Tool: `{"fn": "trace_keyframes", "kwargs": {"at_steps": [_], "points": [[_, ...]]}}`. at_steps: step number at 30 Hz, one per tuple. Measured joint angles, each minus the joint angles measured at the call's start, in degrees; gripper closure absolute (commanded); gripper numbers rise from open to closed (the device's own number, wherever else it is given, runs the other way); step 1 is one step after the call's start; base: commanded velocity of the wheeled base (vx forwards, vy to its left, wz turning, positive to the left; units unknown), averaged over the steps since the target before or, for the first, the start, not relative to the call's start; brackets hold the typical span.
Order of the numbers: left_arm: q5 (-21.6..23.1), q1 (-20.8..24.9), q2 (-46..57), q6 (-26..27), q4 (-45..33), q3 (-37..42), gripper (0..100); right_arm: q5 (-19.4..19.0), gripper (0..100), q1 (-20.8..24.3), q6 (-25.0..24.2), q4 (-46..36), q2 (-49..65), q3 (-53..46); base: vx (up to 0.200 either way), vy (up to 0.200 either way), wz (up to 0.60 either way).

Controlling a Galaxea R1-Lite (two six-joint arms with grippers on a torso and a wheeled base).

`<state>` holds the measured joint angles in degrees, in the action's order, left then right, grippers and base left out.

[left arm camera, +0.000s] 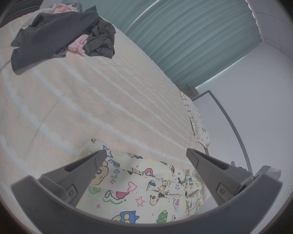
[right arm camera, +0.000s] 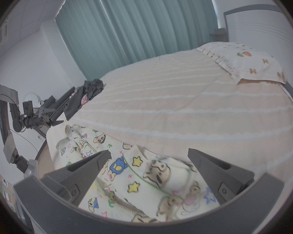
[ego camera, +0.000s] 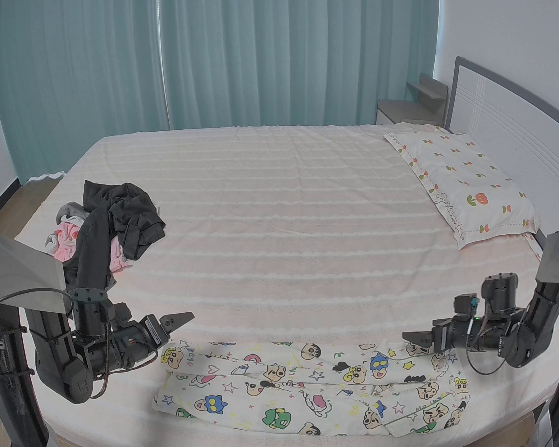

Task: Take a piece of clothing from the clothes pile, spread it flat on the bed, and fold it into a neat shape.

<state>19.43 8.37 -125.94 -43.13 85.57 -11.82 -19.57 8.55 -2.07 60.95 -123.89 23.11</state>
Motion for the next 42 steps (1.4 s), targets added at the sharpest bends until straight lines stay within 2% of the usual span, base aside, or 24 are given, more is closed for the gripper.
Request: {"fn": "trace_keyframes", "kwargs": {"at_steps": [4, 8, 20, 21, 33, 42], "points": [[-0.02, 0.02, 0.00, 0.00, 0.00, 0.04, 0, 1.87, 0, 4.27, 0.02, -8.00, -1.83, 6.86, 0.000, 0.000, 0.00], [-0.02, 0.06, 0.00, 0.00, 0.00, 0.15, 0, 3.15, 0, 7.63, 0.05, -10.59, -5.05, 10.75, 0.000, 0.000, 0.00], [0.00, 0.06, 0.00, 0.00, 0.00, 0.41, 0, 3.61, 0, 9.34, 0.29, -10.98, -10.29, 13.52, 0.000, 0.000, 0.00], [0.00, 0.06, 0.00, 0.00, 0.02, 0.41, 0, 3.61, 100, 9.34, 0.29, -10.95, -10.53, 13.59, 0.000, 0.000, 0.00], [-0.06, 0.06, 0.00, 0.00, 0.02, 0.39, 0, 6.07, 100, 9.45, 0.68, -10.29, -11.36, 13.18, 0.000, 0.000, 0.00], [-0.09, 0.06, 0.00, 0.00, 0.02, 0.39, 0, 6.29, 100, 11.04, 0.52, -10.18, -9.26, 10.86, 0.000, 0.000, 0.00]]}}
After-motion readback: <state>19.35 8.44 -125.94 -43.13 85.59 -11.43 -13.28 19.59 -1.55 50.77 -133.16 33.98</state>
